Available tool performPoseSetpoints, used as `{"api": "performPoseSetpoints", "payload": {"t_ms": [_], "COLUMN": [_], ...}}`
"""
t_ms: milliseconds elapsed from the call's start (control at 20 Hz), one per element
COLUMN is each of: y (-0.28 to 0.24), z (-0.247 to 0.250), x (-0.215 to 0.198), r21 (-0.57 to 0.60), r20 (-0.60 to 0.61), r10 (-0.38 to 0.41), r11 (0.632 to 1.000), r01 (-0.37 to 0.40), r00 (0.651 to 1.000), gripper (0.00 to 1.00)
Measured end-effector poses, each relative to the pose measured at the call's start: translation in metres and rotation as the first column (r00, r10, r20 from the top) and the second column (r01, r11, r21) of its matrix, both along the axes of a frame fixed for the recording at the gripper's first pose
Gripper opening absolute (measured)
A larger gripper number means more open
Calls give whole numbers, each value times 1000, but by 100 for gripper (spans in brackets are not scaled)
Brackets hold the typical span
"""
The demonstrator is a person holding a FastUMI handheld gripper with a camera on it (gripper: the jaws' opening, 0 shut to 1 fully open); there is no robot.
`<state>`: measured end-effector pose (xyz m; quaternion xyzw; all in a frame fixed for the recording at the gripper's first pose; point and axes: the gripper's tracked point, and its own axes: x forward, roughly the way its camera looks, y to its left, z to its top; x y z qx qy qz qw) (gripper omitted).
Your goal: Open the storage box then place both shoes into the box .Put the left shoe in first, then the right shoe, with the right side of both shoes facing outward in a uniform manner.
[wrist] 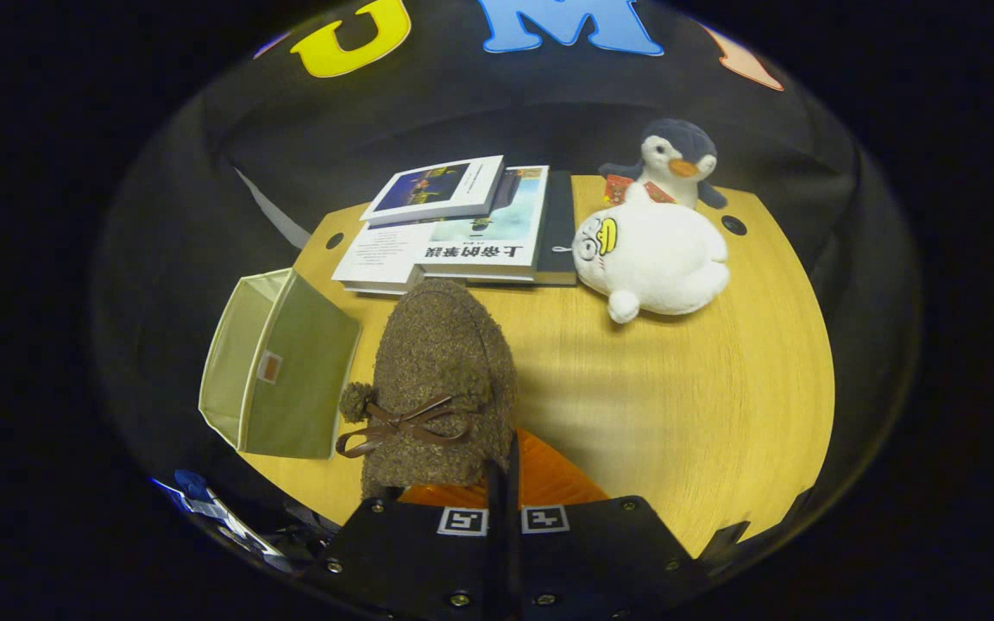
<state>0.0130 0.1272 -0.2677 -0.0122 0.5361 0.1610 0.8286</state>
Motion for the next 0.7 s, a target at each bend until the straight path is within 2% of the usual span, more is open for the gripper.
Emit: {"api": "performPoseSetpoints", "payload": {"t_ms": [400,700], "y": [76,148], "z": [16,28], "x": [7,23], "r21": [4,41], "r20": [24,40], "r10": [148,218], "r11": [989,975], "r01": [-148,-220], "r00": [989,975], "gripper": [0,0]}}
